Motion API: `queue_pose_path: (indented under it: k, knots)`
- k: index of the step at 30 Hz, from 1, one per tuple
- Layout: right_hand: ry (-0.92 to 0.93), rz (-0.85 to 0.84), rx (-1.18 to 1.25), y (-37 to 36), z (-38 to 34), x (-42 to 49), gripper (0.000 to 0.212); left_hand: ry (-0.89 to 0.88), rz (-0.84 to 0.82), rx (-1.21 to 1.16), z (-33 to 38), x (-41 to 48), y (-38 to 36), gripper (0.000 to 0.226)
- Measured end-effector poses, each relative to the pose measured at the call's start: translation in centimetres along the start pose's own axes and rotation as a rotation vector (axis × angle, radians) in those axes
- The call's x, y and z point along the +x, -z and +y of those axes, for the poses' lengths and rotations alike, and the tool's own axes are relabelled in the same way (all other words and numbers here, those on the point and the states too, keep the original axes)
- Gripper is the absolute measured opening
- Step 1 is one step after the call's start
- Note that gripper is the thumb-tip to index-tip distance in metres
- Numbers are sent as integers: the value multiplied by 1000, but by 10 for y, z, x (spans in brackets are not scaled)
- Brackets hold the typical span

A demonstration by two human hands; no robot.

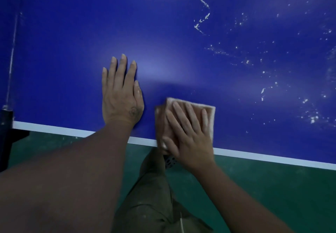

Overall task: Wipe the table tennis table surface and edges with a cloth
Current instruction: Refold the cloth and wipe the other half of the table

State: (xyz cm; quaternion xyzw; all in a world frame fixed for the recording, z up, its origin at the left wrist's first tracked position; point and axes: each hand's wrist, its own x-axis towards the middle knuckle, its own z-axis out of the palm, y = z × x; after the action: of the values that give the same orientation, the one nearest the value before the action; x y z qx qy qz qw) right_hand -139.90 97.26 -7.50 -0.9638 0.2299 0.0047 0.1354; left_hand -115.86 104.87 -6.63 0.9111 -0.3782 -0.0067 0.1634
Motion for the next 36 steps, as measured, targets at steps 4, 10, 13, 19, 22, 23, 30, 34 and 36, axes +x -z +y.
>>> queue_pose_path:
  k: [4, 10, 13, 19, 22, 23, 30, 34, 36]
  knots:
    - [-63, -42, -72, 18, 62, -69, 72, 11, -19, 5, 2, 0, 2, 55]
    - [-314, 8, -72, 34, 86, -47, 70, 11, -32, 16, 1, -2, 3, 56]
    - [-212, 18, -91, 25, 52, 21, 72, 10, -35, 12, 2, -2, 2, 56]
    - [2, 71, -37, 21, 34, 128, 69, 21, -8, 3, 0, -1, 2, 58]
    - [-69, 108, -57, 34, 72, 127, 69, 30, -12, -17, 2, -2, 4, 58]
    - [-138, 119, -60, 39, 87, 120, 68, 32, -13, -21, 3, -1, 4, 58]
    - [-467, 79, -54, 61, 139, 78, 72, 50, -34, -27, 3, 1, 6, 61]
    - [-360, 88, -70, 48, 93, 113, 73, 49, -60, -17, 1, 2, 6, 63]
    - [-285, 97, -66, 41, 64, 146, 73, 47, -70, -11, 0, 3, 6, 63]
